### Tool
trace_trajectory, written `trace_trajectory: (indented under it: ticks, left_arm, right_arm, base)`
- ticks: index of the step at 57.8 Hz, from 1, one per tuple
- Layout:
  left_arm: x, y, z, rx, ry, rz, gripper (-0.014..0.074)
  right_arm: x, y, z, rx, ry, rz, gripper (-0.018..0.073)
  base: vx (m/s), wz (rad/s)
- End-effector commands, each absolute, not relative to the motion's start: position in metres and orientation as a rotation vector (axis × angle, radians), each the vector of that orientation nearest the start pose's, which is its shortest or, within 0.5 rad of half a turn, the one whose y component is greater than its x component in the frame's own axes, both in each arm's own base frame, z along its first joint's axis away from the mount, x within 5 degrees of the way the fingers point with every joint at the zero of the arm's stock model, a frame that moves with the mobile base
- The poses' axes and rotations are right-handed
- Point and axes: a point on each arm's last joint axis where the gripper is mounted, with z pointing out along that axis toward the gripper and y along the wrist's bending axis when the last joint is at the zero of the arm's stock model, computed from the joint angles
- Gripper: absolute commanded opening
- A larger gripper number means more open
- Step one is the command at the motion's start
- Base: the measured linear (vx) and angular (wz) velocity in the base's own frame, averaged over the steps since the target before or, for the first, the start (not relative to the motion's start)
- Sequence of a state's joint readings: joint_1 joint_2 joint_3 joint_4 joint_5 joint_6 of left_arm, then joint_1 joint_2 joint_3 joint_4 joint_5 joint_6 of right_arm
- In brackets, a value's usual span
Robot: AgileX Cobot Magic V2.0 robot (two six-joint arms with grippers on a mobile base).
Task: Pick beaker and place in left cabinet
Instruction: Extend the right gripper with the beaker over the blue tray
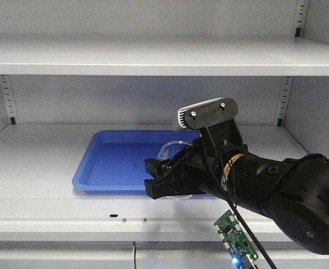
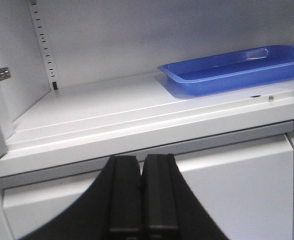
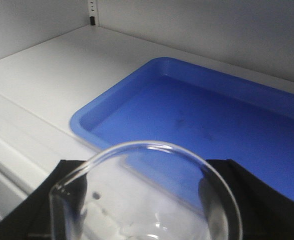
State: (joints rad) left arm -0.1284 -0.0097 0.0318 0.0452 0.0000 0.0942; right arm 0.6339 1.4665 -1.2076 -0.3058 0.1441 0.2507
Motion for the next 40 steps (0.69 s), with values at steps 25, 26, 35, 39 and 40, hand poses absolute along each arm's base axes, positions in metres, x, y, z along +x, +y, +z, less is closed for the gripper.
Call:
trace_trajectory:
  ticks: [25,26,35,39,40]
  left_arm:
    - [0.0549,-0.0074,0.2054,0.189,1.416,0.002,0.0001]
    - [0.0549,-0.0074,0.2054,0.189,1.416,0.002,0.0001]
    - [0.0549,-0.0074,0.2054,0.189,1.416,0.002,0.0001]
    - [0.0549,-0.0074,0.2054,0.189,1.416,0.002,0.0001]
    - [0.0549,-0.0074,0.2054,0.189,1.416,0.002,0.0001]
  right_arm:
    - [0.2755,0.1989,0.3918,-0.578,1.643,0.403,-0.0004]
    - [0.2755,0.1989,0.3918,-0.578,1.643,0.403,-0.0004]
    - [0.2755,0.1989,0.3918,-0.578,1.643,0.403,-0.0004]
    - [0.2755,0.1989,0.3918,-0.578,1.643,0.403,-0.0004]
    - [0.2755,0.1989,0.3918,-0.578,1.643,0.403,-0.0004]
  base:
    - [0.13,-0.12]
    - [0.08,-0.11]
    - [0.06,-0.10]
    - [0.04,-0.09]
    - [0.02,-0.07]
